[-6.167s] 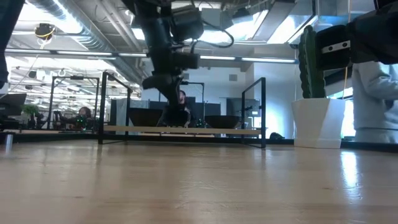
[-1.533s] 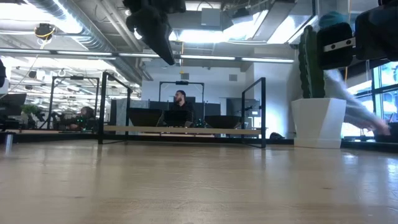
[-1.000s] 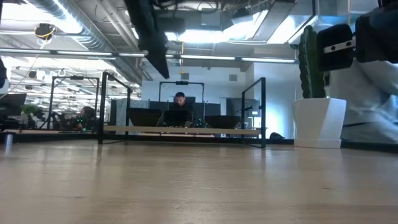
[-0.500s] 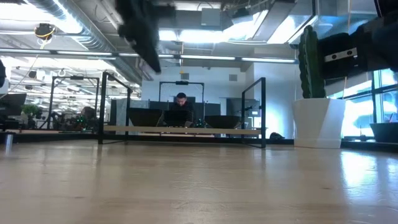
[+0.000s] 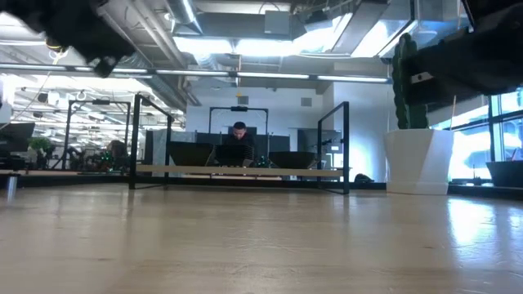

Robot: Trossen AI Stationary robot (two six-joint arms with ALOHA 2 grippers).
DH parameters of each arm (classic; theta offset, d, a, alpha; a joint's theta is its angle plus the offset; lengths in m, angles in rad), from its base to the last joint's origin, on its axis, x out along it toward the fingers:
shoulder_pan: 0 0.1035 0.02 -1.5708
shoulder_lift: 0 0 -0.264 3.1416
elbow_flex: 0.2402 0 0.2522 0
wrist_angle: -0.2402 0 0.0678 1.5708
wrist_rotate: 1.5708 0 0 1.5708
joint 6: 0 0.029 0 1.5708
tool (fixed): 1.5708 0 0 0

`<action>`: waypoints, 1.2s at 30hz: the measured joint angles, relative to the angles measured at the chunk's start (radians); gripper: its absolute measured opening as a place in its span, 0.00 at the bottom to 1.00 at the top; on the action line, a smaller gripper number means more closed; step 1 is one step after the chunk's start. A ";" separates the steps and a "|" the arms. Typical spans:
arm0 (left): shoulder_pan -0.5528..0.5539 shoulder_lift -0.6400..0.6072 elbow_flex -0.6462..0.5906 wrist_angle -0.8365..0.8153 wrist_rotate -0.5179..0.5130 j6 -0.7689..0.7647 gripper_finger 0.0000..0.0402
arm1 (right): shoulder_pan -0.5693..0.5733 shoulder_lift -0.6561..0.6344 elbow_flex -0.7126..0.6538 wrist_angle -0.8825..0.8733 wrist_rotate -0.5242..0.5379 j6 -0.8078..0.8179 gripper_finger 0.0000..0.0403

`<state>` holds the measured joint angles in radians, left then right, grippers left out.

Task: Pick & Place Mini shaped plates
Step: Stack the square plate on top of the square plate on the shelf

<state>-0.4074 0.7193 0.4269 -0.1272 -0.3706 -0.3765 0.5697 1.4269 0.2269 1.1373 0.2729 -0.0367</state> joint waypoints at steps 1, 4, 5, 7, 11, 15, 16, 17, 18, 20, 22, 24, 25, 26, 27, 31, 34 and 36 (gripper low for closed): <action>-0.032 -0.019 -0.030 0.019 -0.033 0.002 0.00 | -0.001 0.012 0.015 -0.006 -0.001 -0.009 0.02; -0.115 -0.048 -0.105 0.127 -0.168 0.031 0.01 | -0.002 0.049 0.053 -0.011 -0.003 -0.046 0.02; -0.140 -0.053 -0.125 0.161 -0.200 0.046 0.01 | -0.004 0.063 0.064 -0.012 -0.003 -0.059 0.02; -0.186 -0.057 -0.158 0.237 -0.265 0.081 0.01 | -0.004 0.085 0.082 -0.015 -0.002 -0.077 0.02; -0.257 -0.058 -0.215 0.374 -0.435 0.184 0.00 | -0.004 0.129 0.113 -0.014 -0.003 -0.081 0.02; -0.270 -0.095 -0.266 0.368 -0.605 0.159 0.01 | -0.004 0.157 0.142 -0.033 -0.003 -0.080 0.02; -0.270 -0.108 -0.278 0.367 -0.598 0.150 0.00 | -0.004 0.160 0.149 -0.047 -0.003 -0.079 0.02; -0.272 -0.125 -0.292 0.348 -0.584 0.149 0.00 | -0.004 0.162 0.155 -0.062 -0.002 -0.079 0.02; -0.275 -0.139 -0.302 0.321 -0.575 0.143 0.00 | -0.004 0.164 0.163 -0.078 -0.002 -0.079 0.02; -0.280 -0.172 -0.323 0.274 -0.585 0.121 0.01 | -0.004 0.167 0.180 -0.106 0.027 -0.079 0.02; -0.280 -0.213 -0.349 0.258 -0.603 0.113 0.01 | -0.003 0.167 0.197 -0.150 0.125 -0.064 0.02; -0.280 -0.266 -0.373 0.256 -0.591 0.131 0.00 | -0.009 0.167 0.213 -0.194 0.220 -0.046 0.02; -0.280 -0.291 -0.381 0.260 -0.578 0.134 0.00 | -0.014 0.167 0.221 -0.212 0.236 -0.043 0.02; -0.280 -0.315 -0.390 0.261 -0.566 0.139 0.00 | -0.022 0.167 0.232 -0.228 0.229 -0.042 0.02; -0.280 -0.339 -0.399 0.261 -0.545 0.149 0.01 | -0.029 0.167 0.245 -0.241 0.201 -0.040 0.02; -0.280 -0.405 -0.419 0.283 -0.447 0.206 0.00 | -0.051 0.167 0.327 -0.329 0.102 -0.006 0.02; -0.267 -0.423 -0.419 0.457 -0.543 0.293 0.00 | -0.084 0.167 0.479 -0.606 0.161 0.047 0.02; -0.249 -0.428 -0.418 0.610 -0.621 0.379 0.01 | -0.114 0.191 0.622 -0.828 0.161 0.078 0.02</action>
<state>-0.6568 0.2912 0.0085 0.4825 -0.9913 0.0030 0.4558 1.6181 0.8490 0.3089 0.4342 0.0414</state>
